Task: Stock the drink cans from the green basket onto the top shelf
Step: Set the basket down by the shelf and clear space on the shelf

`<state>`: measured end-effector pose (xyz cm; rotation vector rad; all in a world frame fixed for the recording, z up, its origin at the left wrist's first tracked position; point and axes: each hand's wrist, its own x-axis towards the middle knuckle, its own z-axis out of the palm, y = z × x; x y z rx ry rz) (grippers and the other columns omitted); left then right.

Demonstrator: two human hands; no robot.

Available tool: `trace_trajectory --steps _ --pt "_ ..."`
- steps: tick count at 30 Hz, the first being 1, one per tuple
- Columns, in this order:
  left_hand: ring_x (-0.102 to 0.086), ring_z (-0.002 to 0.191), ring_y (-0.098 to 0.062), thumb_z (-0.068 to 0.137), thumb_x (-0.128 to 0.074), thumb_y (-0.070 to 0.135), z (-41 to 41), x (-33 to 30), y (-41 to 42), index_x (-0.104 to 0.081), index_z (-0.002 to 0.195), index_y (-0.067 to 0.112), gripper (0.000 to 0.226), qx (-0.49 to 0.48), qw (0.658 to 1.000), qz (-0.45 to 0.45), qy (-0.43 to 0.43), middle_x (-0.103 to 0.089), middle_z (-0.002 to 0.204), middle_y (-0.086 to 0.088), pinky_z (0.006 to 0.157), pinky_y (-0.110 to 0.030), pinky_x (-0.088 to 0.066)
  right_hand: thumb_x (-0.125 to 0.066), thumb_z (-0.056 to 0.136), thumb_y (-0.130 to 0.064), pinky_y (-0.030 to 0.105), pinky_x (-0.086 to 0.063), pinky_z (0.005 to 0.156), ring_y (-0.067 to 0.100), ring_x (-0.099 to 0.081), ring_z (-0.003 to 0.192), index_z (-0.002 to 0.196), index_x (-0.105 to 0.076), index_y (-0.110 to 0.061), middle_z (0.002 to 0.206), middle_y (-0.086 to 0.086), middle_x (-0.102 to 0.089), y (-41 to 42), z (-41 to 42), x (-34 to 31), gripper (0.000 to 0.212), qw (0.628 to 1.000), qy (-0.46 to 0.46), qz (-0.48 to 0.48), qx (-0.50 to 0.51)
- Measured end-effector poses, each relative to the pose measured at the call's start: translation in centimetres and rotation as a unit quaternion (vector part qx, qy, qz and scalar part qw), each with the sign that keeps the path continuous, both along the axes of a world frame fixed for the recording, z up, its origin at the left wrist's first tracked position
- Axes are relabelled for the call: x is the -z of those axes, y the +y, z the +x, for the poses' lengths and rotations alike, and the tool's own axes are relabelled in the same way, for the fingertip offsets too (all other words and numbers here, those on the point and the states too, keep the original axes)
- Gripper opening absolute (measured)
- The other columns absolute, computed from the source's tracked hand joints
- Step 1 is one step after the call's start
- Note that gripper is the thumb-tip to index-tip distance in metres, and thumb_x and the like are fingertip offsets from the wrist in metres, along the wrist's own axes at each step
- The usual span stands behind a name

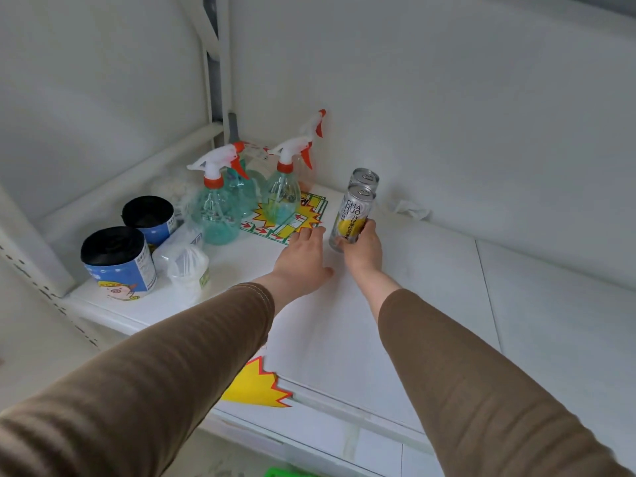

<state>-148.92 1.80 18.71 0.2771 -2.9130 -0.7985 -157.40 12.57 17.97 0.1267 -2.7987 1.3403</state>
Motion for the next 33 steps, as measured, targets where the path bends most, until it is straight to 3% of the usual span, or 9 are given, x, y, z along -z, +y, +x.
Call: trace_trajectory --steps 5,9,16,20,26,33 --pt "-0.025 0.141 -0.03 0.082 -0.072 0.032 0.2 0.3 0.1 -0.02 0.151 0.015 0.087 0.009 1.0 -0.003 0.002 -0.031 0.151 -0.009 0.113 -0.044 -0.033 -0.079 0.087 -0.024 0.031 -0.045 0.08 0.032 -0.064 0.113 0.13 -0.047 -0.009 0.124 0.01 -0.066 0.6 -0.2 0.0 0.056 1.0 -0.018 0.012 -0.01" --pt "-0.025 0.14 -0.032 0.083 -0.071 0.032 1.6 0.3 0.3 -0.021 0.151 0.013 0.086 0.012 1.0 -0.013 -0.005 -0.031 0.149 -0.01 0.112 -0.044 -0.034 -0.077 0.088 -0.031 0.039 -0.047 0.104 0.031 -0.049 0.137 0.158 -0.024 -0.012 0.153 0.011 -0.048 2.1 1.6 -0.3 0.09 0.998 -0.041 0.034 -0.023" --pt "-0.032 0.134 -0.031 0.082 -0.069 0.033 7.7 0.4 3.1 -0.025 0.15 0.013 0.084 -0.016 0.999 -0.038 0.004 -0.033 0.147 -0.01 0.108 -0.043 -0.037 -0.071 0.092 -0.034 0.035 -0.029 0.114 0.028 -0.026 0.147 0.158 -0.027 -0.014 0.158 0.01 -0.038 6.5 8.9 -1.1 0.082 0.982 0.026 0.136 -0.125" --pt "-0.035 0.13 -0.034 0.081 -0.07 0.033 14.2 1.0 6.1 -0.033 0.146 0.011 0.078 -0.03 0.996 -0.061 0.057 -0.036 0.145 -0.011 0.103 -0.047 -0.039 -0.072 0.09 -0.033 0.033 -0.026 0.115 0.029 -0.028 0.145 0.155 -0.034 -0.011 0.156 0.01 -0.041 9.9 15.1 -0.8 0.078 0.966 0.097 0.15 -0.187" --pt "-0.04 0.129 -0.038 0.079 -0.068 0.035 24.6 4.7 11.0 -0.042 0.138 0.007 0.07 -0.046 0.981 -0.106 0.159 -0.041 0.143 -0.017 0.106 -0.047 -0.036 -0.073 0.088 -0.04 0.044 -0.026 0.121 0.035 -0.033 0.144 0.149 -0.043 -0.008 0.156 0.014 -0.041 15.6 24.4 2.5 0.075 0.922 0.218 0.182 -0.262" --pt "-0.034 0.135 -0.033 0.078 -0.068 0.032 33.9 13.9 14.9 -0.034 0.145 0.009 0.079 -0.055 0.991 -0.085 0.089 -0.035 0.149 -0.012 0.112 -0.044 -0.031 -0.067 0.092 -0.033 0.042 -0.025 0.123 0.029 -0.032 0.147 0.151 -0.043 -0.011 0.158 0.008 -0.04 20.0 31.9 11.5 0.067 0.891 0.264 0.192 -0.317"
